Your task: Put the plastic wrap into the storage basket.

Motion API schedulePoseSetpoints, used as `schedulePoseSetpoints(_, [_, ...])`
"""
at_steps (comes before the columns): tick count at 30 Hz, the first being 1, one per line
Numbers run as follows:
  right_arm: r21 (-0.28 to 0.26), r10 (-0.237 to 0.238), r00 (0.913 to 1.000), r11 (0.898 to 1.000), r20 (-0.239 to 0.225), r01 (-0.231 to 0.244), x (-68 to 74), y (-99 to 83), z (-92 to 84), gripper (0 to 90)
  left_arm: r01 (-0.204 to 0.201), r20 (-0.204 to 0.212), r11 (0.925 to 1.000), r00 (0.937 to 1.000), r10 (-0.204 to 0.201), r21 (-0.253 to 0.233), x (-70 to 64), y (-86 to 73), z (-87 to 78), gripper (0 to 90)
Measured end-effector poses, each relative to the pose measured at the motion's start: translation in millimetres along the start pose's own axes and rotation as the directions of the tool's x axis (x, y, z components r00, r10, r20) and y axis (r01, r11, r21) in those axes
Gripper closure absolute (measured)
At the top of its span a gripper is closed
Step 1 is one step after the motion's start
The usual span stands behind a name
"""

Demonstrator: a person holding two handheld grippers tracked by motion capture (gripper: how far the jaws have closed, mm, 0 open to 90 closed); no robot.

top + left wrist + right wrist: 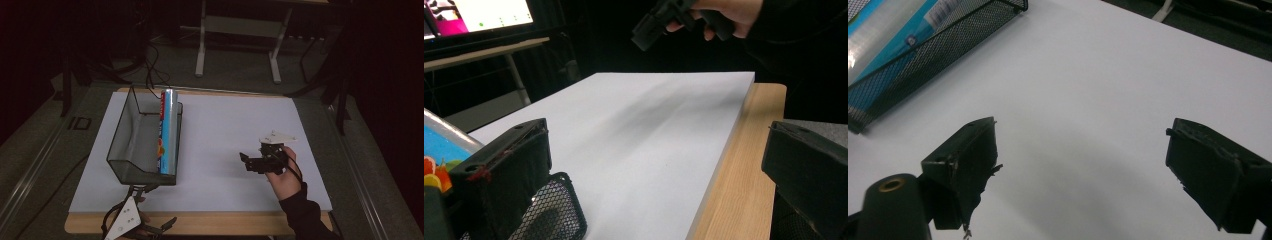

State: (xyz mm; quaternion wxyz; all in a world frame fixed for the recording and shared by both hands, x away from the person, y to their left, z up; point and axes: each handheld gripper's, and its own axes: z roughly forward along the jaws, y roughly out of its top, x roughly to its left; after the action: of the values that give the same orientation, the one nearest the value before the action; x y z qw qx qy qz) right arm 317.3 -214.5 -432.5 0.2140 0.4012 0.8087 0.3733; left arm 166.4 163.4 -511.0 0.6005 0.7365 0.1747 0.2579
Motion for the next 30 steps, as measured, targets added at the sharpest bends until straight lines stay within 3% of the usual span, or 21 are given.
schedulePoseSetpoints(9, [0.028, 0.006, 1.0000, 1.000, 0.003, -0.006, -2.7, -32.7, -5.7, 13.5, -0.001, 0.001, 1.0000, 1.0000, 0.001, 0.001, -0.4, 0.1, 0.4, 0.1])
schedulePoseSetpoints(25, [0.037, 0.011, 0.9995, 0.999, 0.028, -0.012, -6.3, -62.2, -18.9, 13.5, 0.000, 0.005, 1.0000, 1.0000, 0.000, 0.001, -1.1, 0.3, 0.7, 0.1])
schedulePoseSetpoints(30, [0.063, 0.008, 0.9989, 0.998, 0.046, -0.011, -11.6, -73.3, -19.1, 13.9, -0.002, 0.005, 1.0000, 1.0000, 0.002, 0.005, -1.7, 0.3, 1.2, 0.1])
